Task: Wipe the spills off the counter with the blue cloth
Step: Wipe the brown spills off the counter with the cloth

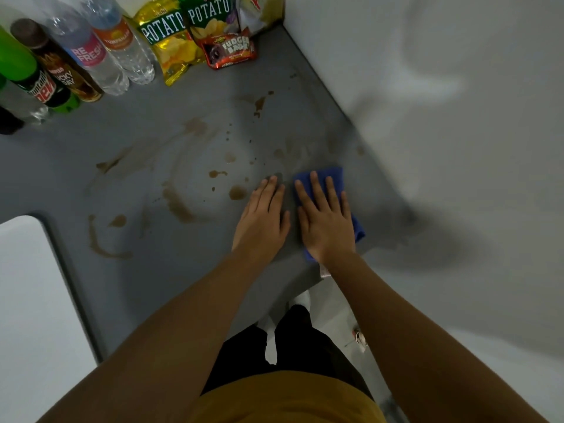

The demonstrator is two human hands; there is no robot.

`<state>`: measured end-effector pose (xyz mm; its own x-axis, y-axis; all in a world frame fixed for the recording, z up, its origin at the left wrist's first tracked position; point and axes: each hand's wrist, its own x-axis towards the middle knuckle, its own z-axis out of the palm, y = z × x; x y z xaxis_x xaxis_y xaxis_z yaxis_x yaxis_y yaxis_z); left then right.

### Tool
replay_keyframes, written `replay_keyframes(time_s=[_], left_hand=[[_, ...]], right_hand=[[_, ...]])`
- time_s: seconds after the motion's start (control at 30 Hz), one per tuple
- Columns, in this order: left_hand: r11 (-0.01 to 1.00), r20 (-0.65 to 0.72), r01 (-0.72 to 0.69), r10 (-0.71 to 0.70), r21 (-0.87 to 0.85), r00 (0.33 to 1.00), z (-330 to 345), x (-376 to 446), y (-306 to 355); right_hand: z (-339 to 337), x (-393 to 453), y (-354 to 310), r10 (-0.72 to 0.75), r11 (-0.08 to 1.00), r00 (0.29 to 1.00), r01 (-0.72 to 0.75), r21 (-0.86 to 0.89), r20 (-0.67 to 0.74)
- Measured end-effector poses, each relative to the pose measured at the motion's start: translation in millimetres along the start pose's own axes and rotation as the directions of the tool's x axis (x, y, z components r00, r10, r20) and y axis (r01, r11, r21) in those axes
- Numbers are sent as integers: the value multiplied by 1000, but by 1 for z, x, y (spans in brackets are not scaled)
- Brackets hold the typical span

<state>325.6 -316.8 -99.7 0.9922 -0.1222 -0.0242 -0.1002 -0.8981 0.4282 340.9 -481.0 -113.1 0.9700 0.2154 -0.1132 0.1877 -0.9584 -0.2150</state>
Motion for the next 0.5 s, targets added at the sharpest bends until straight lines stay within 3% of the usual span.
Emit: replay_keyframes(time_s=[0.1,0.2,0.5], left_hand=[[1000,0,15,-15,2,1000,2,0,0],[1000,3,8,-8,10,1000,4,-1,-2],[999,11,0,0,35,1000,5,0,-5]], right_hand=[[-5,35,0,-114,993,993,113,14,17],[-11,68,3,-129,992,992,129,15,8],[-21,92,27,125,990,990,-121,69,-64]])
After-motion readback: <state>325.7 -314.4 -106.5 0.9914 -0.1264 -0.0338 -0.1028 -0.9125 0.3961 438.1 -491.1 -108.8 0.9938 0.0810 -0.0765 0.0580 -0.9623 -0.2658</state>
